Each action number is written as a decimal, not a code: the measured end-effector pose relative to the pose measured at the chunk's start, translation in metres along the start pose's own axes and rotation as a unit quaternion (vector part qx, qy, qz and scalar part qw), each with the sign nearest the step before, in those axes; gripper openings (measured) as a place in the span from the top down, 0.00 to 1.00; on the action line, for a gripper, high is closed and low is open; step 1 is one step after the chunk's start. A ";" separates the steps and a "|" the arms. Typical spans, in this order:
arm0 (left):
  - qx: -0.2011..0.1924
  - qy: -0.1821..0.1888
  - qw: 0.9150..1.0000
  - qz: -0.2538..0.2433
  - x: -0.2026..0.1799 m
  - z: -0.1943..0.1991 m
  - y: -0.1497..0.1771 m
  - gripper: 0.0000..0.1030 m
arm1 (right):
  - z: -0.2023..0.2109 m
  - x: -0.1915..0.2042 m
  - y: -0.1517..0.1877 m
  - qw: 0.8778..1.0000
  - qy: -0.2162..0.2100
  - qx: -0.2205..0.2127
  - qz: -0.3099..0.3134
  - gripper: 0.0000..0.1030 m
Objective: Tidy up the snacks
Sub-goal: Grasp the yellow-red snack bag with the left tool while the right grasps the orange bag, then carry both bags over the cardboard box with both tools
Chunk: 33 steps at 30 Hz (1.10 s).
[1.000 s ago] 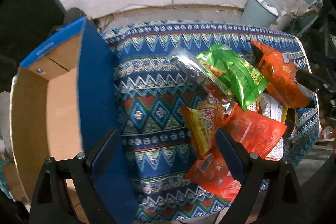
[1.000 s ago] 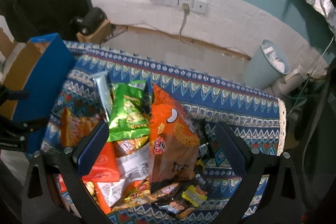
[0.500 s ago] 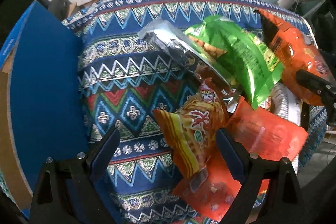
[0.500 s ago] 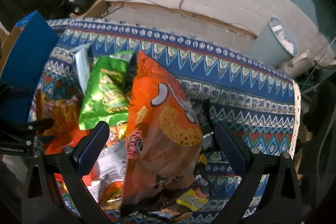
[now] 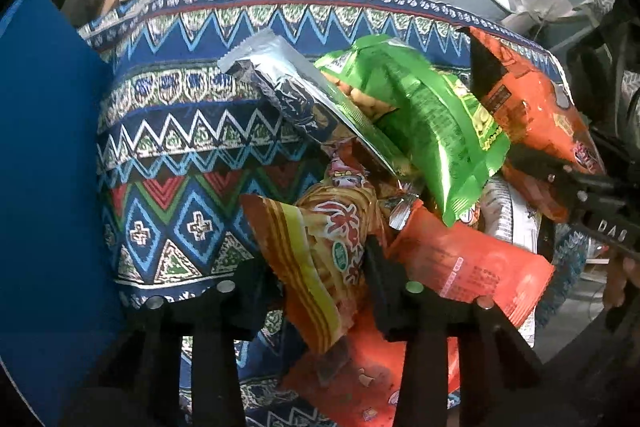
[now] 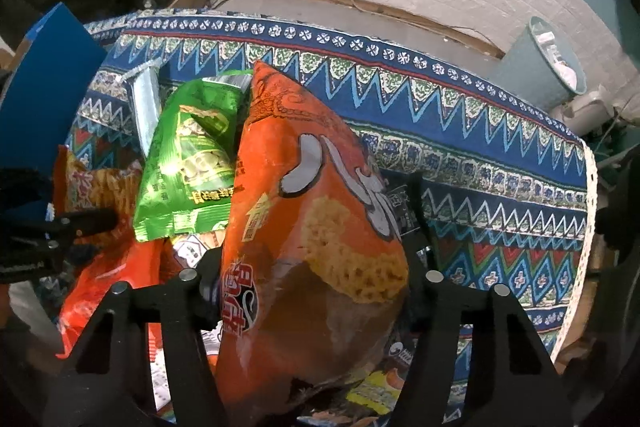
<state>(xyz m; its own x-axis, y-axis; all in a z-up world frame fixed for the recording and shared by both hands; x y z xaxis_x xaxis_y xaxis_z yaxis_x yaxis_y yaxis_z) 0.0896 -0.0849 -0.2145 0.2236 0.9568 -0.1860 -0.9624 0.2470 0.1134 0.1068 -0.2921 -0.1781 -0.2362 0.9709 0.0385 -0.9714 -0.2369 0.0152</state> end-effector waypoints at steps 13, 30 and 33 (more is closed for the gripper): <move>-0.064 -0.029 0.997 0.015 0.010 0.053 0.015 0.67 | 0.042 -0.006 0.011 0.997 -0.015 -0.070 -0.030 0.45; -0.190 -0.105 0.976 -0.002 0.008 0.126 0.059 0.67 | 0.116 0.025 0.049 0.987 -0.026 -0.161 -0.014 0.45; -0.197 -0.106 0.975 -0.006 0.007 0.133 0.066 0.67 | 0.124 0.027 0.053 0.985 -0.027 -0.170 -0.012 0.45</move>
<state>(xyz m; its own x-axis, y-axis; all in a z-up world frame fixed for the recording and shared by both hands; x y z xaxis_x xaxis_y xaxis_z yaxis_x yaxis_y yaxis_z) 0.0481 -0.0416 -0.0785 0.2228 0.9745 0.0248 -0.9346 0.2208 -0.2788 0.0517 -0.2821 -0.0527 -0.2208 0.9707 0.0952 -0.9305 -0.1804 -0.3187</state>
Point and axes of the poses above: each gripper's, at about its wrist camera, not at the fingertips, and z roughly against the way its jaws point, x to its left, y to its underside, the point moved 2 cm from there along -z, roughly the way its jaws point, and after that the axes turned 15 degrees about x, right-handed, at the moved point
